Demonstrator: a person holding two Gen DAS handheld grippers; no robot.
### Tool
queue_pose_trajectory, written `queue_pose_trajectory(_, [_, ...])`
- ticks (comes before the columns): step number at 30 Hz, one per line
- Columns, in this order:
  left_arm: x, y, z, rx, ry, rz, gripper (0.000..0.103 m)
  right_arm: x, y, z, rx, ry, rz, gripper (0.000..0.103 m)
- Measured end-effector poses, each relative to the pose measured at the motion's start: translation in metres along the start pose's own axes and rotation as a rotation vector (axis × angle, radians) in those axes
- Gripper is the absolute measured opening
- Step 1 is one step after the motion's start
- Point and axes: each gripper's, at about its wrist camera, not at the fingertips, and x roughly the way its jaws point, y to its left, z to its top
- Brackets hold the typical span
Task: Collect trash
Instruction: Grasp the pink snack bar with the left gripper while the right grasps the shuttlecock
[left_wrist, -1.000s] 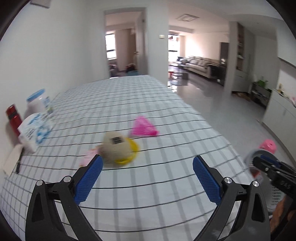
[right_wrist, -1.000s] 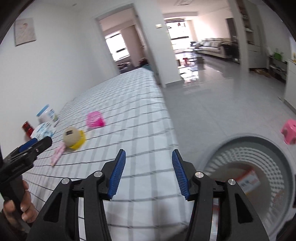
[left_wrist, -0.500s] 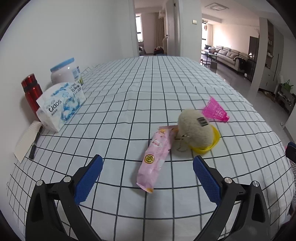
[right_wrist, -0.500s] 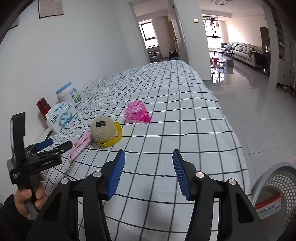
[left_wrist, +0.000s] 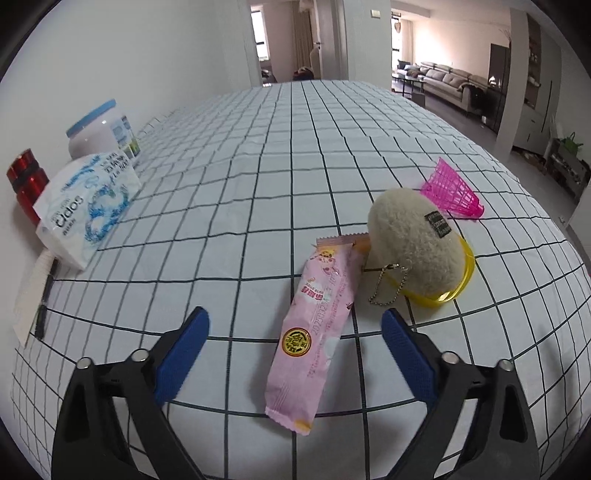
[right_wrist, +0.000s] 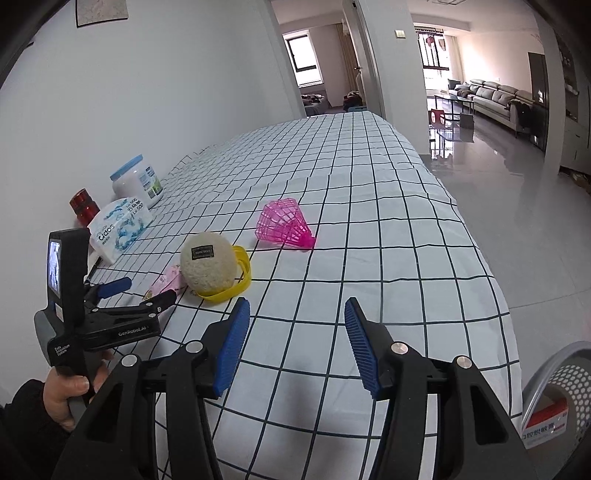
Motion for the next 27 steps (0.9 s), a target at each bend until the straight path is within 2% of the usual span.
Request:
queue_pose_trajectory(4, [0.01, 0.001, 0.0, -0.003, 0.038, -0.024, 0.068, 0.005, -0.004, 0.003, 0.002, 0.008, -0.004, 0.051])
queue_pose_trajectory(7, [0.011, 0.002, -0.001, -0.012, 0.036, -0.044, 0.053, 0.011, -0.006, 0.007, 0.004, 0.017, -0.008, 0.052])
queue_pose_trajectory(9, [0.01, 0.004, -0.001, -0.024, 0.034, -0.057, 0.034, 0.018, -0.005, 0.01, -0.01, 0.027, -0.021, 0.051])
queue_pose_trajectory(10, [0.011, 0.006, -0.001, -0.031, 0.033, -0.062, 0.031, 0.021, -0.004, 0.011, -0.015, 0.031, -0.027, 0.051])
queue_pose_trajectory(13, [0.008, 0.012, 0.0, -0.056, 0.021, -0.07, 0.028, 0.035, -0.003, 0.018, -0.041, 0.055, -0.047, 0.051])
queue_pose_trajectory(17, [-0.003, 0.018, 0.002, -0.068, -0.028, -0.04, 0.028, 0.053, 0.0, 0.029, -0.083, 0.061, -0.08, 0.052])
queue_pose_trajectory(21, [-0.017, 0.019, 0.004, -0.063, -0.087, -0.012, 0.028, 0.08, 0.003, 0.048, -0.111, 0.061, -0.092, 0.06])
queue_pose_trajectory(27, [-0.024, 0.023, 0.005, -0.075, -0.104, -0.024, 0.028, 0.121, 0.019, 0.064, -0.206, 0.115, -0.096, 0.06])
